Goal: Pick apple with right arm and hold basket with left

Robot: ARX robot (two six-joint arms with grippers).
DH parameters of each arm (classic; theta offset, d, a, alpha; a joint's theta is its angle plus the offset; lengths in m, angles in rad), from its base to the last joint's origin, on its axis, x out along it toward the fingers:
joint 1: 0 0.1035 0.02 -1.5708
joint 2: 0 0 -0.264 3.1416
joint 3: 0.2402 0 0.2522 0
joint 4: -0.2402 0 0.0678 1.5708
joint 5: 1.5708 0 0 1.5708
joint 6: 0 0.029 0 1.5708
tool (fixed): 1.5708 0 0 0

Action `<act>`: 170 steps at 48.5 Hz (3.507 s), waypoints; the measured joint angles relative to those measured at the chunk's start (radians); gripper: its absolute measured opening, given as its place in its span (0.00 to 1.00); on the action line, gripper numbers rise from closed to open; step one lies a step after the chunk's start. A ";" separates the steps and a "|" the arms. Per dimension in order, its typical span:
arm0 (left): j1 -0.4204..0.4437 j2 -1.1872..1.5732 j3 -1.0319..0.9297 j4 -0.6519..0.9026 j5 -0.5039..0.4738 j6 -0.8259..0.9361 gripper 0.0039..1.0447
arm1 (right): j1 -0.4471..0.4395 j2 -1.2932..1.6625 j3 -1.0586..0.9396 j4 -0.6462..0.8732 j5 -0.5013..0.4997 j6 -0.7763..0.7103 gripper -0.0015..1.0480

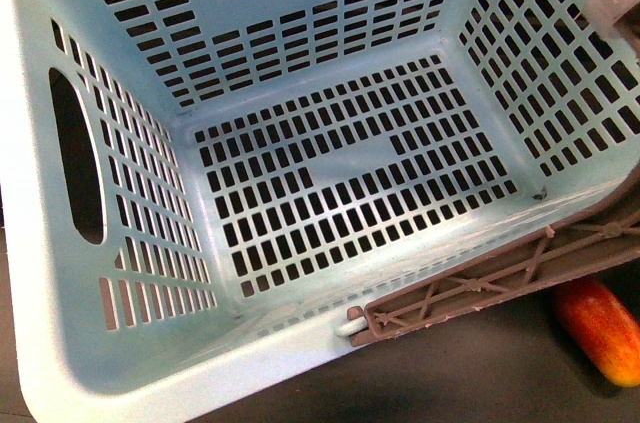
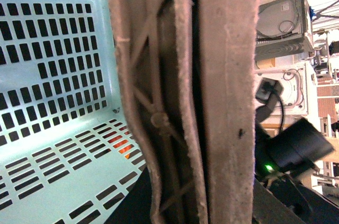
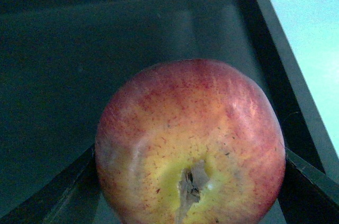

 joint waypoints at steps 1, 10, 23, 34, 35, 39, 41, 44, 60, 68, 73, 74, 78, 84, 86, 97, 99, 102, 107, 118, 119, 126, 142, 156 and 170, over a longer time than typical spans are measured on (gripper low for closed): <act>0.000 0.000 0.000 0.000 0.000 0.000 0.16 | 0.006 -0.035 -0.006 -0.007 0.000 0.004 0.76; 0.000 0.000 0.000 0.000 0.000 0.000 0.16 | 0.093 -0.281 -0.002 -0.076 0.037 0.030 0.76; 0.000 0.000 0.000 0.000 0.000 0.000 0.16 | 0.310 -0.459 0.019 -0.132 0.095 0.033 0.76; 0.000 0.000 0.000 0.000 0.000 0.000 0.16 | 0.469 -0.452 0.014 -0.187 0.078 0.022 0.76; 0.000 0.000 0.000 0.000 0.000 0.000 0.16 | 0.475 -0.450 0.011 -0.191 0.072 0.021 0.76; 0.000 0.000 0.000 0.000 0.000 0.000 0.16 | 0.503 -0.446 0.001 -0.211 0.046 0.002 0.76; 0.000 0.000 0.000 0.000 0.000 0.000 0.16 | 0.512 -0.444 -0.002 -0.220 0.032 -0.007 0.76; 0.000 0.000 0.000 0.000 0.000 0.000 0.16 | 0.523 -0.440 -0.008 -0.232 0.020 -0.023 0.76; 0.000 0.000 0.000 0.000 0.000 0.000 0.16 | 0.541 -0.401 -0.028 -0.246 0.031 -0.050 0.93; 0.000 0.000 0.000 0.000 0.000 0.000 0.16 | 0.539 -0.406 -0.023 -0.251 0.042 -0.046 0.92; 0.000 0.000 0.000 0.000 -0.002 0.010 0.16 | 0.530 -0.417 -0.016 -0.264 0.055 -0.044 0.92; 0.000 0.001 0.000 0.000 -0.011 0.010 0.16 | 0.528 -0.418 -0.013 -0.266 0.058 -0.043 0.92; 0.000 0.000 0.000 0.000 0.000 0.004 0.16 | 0.513 -0.434 0.001 -0.274 0.083 -0.042 0.92; -0.001 0.000 0.000 0.000 -0.005 0.003 0.16 | 0.454 -0.492 0.032 -0.274 0.189 -0.031 0.92; 0.000 0.000 0.000 0.000 -0.006 0.004 0.16 | 0.446 -0.501 0.036 -0.274 0.193 -0.030 0.92; -0.002 0.000 0.000 0.000 0.006 0.004 0.16 | 0.418 -0.545 -0.129 0.080 0.183 -0.019 0.72; -0.002 0.000 0.000 0.000 0.006 0.000 0.16 | 0.408 -0.572 -0.184 0.144 0.172 -0.018 0.65; -0.002 0.000 0.000 0.000 -0.004 0.002 0.16 | 0.386 -0.629 -0.272 0.198 0.155 -0.016 0.52; -0.002 0.000 0.000 0.000 -0.012 0.008 0.16 | 0.356 -0.692 -0.378 0.227 0.133 -0.015 0.32; -0.002 0.000 0.000 0.000 -0.002 0.007 0.16 | 0.313 -0.829 -0.533 0.240 0.085 -0.010 0.02; -0.002 0.000 0.000 0.000 -0.002 0.007 0.16 | 0.311 -0.838 -0.541 0.240 0.084 -0.010 0.02; -0.002 0.000 0.000 0.000 -0.001 0.007 0.16 | 0.238 -0.912 -0.597 0.223 0.012 -0.008 0.02; -0.002 0.000 0.000 0.000 -0.004 0.008 0.16 | 0.232 -1.067 -0.675 0.144 0.007 -0.008 0.02; -0.002 0.000 0.000 0.000 -0.002 0.007 0.16 | 0.232 -1.209 -0.720 0.047 0.007 -0.008 0.02; -0.002 0.000 0.000 0.000 -0.002 0.007 0.16 | 0.232 -1.317 -0.738 -0.015 0.006 -0.007 0.02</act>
